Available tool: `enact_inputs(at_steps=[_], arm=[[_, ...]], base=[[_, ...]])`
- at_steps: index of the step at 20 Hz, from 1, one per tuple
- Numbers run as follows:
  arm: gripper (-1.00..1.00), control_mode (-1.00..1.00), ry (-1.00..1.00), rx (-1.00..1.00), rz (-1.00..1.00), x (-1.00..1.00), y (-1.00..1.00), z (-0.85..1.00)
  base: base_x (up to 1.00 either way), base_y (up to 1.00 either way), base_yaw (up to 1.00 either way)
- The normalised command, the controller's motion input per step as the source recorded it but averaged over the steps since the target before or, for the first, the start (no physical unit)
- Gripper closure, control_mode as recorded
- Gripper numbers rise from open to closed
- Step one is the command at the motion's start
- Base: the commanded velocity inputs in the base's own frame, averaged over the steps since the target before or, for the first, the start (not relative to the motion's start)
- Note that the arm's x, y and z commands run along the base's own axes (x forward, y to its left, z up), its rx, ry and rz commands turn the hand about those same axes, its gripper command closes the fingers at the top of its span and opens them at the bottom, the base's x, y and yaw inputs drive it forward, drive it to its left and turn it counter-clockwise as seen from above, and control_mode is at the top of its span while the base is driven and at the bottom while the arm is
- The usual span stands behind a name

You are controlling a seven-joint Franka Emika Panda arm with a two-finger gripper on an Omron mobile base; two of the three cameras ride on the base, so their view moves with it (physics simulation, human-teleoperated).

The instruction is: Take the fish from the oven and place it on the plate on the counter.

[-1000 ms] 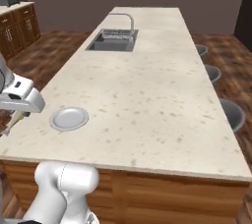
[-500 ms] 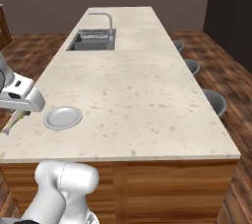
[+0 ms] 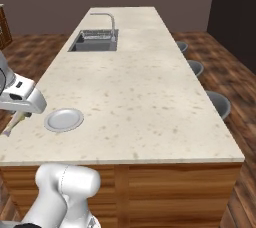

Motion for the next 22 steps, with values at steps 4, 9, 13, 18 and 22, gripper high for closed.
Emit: enact_inputs(at_steps=[4,9,13,18,22], arm=[[1.00,-1.00,0.00,0.00,0.00,0.00,0.00,0.00],[1.00,-1.00,0.01,0.00,0.03,0.29,0.00,0.00],[1.00,-1.00,0.10,0.00,0.23,0.90,0.00,0.00],[1.00,-1.00,0.09,0.00,0.20,0.98,0.09,-0.02],[1.00,-1.00,0.08,-0.02,0.01,0.76,0.37,-0.07]], base=[[0.00,0.00,0.00],[0.00,0.00,0.00],[0.00,0.00,0.00],[0.00,0.00,0.00],[0.00,0.00,0.00]])
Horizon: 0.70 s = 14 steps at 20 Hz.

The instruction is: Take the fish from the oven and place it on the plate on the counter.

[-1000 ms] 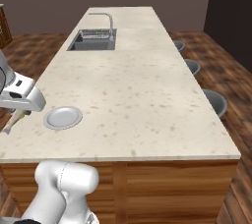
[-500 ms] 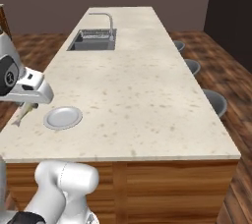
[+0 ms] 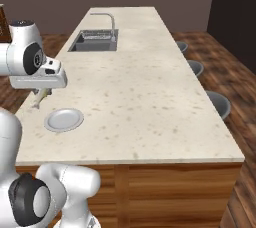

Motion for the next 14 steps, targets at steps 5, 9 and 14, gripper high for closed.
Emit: enact_inputs(at_steps=[5,9,14], arm=[[1.00,-1.00,0.29,-0.17,0.00,0.98,0.82,-0.32],[1.00,-1.00,0.31,-0.17,0.00,1.00,0.67,-0.92],[1.00,-1.00,0.16,-0.01,0.00,0.89,0.34,-1.00]], base=[[0.00,0.00,0.00],[0.00,0.00,0.00],[0.00,0.00,0.00]])
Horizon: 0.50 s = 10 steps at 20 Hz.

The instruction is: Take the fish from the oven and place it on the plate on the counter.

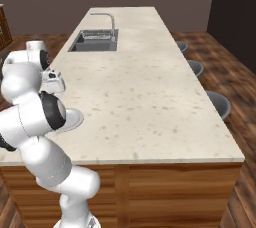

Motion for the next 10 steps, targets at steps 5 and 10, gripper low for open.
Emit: enact_inputs(at_steps=[5,10], arm=[[1.00,-1.00,0.01,0.06,0.00,0.54,0.17,-1.00],[1.00,-1.00,-0.07,0.09,0.00,0.03,0.00,-0.74]], base=[[0.00,0.00,0.00],[0.00,0.00,0.00]])
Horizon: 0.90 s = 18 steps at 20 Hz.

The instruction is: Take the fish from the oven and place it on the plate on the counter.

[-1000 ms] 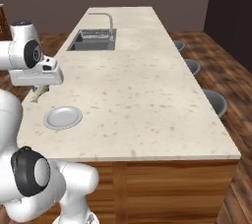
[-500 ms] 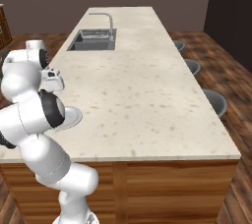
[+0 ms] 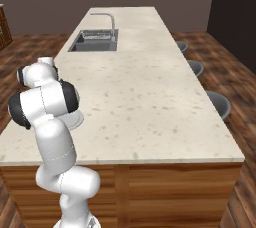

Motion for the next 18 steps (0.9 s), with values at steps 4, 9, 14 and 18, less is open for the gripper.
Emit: enact_inputs(at_steps=[4,9,14,18], arm=[[1.00,-1.00,-0.09,0.00,0.00,0.00,0.00,-0.09],[1.00,-1.00,-0.11,0.00,0.00,0.04,0.00,-0.15],[1.00,-1.00,-0.16,0.00,0.02,0.23,0.00,-0.27],[1.00,-1.00,-0.05,0.00,0.04,0.02,0.00,-0.03]], base=[[0.00,0.00,0.00],[0.00,0.00,0.00],[0.00,0.00,0.00],[0.00,0.00,0.00]])
